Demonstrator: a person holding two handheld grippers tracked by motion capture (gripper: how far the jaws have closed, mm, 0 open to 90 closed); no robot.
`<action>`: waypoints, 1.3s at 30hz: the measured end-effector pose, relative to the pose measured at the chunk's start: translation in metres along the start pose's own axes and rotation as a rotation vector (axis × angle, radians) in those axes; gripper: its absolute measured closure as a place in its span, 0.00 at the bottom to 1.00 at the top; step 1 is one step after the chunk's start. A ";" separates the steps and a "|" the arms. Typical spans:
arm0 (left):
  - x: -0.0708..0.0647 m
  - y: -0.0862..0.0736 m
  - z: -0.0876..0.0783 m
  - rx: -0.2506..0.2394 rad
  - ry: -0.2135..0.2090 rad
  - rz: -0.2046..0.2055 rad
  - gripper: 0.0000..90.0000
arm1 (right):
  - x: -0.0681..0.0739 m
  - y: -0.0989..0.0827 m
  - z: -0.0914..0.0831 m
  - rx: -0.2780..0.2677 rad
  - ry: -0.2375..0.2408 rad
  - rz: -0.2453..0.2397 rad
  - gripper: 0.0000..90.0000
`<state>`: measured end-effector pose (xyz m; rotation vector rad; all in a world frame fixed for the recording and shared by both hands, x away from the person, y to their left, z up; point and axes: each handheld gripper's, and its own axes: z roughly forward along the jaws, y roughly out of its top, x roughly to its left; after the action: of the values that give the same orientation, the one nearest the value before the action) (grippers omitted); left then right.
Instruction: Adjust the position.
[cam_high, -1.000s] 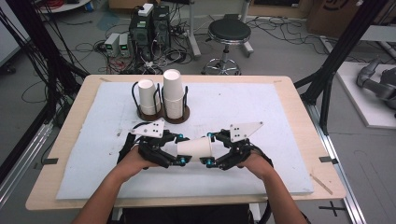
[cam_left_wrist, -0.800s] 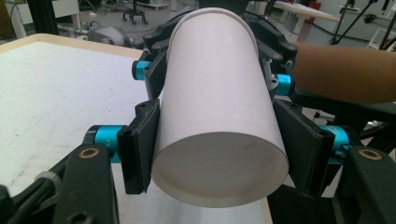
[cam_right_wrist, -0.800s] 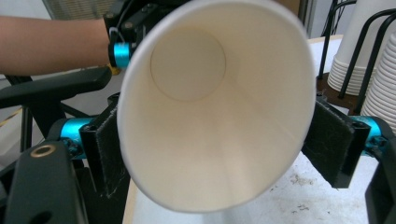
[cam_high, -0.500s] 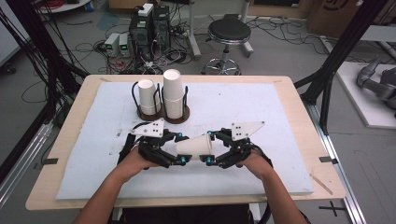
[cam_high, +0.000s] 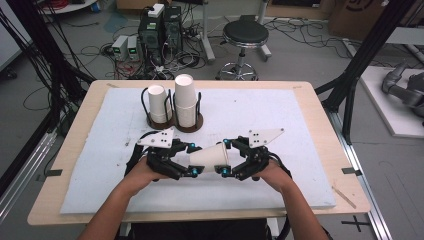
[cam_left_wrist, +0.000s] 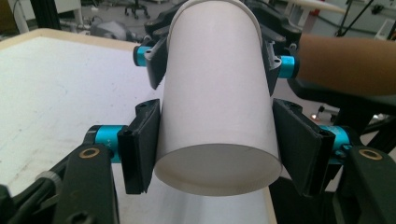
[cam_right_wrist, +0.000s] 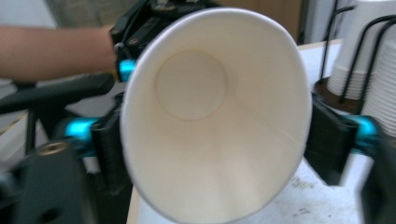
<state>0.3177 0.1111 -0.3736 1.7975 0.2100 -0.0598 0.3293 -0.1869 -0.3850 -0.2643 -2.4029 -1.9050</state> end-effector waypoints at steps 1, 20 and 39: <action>0.000 0.000 0.000 -0.006 -0.001 0.001 0.39 | 0.000 0.000 0.000 -0.006 0.002 0.005 0.22; -0.003 0.000 0.010 0.089 0.026 0.025 0.39 | 0.000 0.001 -0.002 0.003 0.022 -0.052 0.36; -0.004 -0.003 0.012 0.077 0.072 0.005 0.33 | 0.000 0.003 -0.001 -0.044 0.015 -0.029 0.34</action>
<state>0.3141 0.0996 -0.3792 1.8784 0.2580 0.0007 0.3300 -0.1872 -0.3815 -0.2185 -2.3705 -1.9665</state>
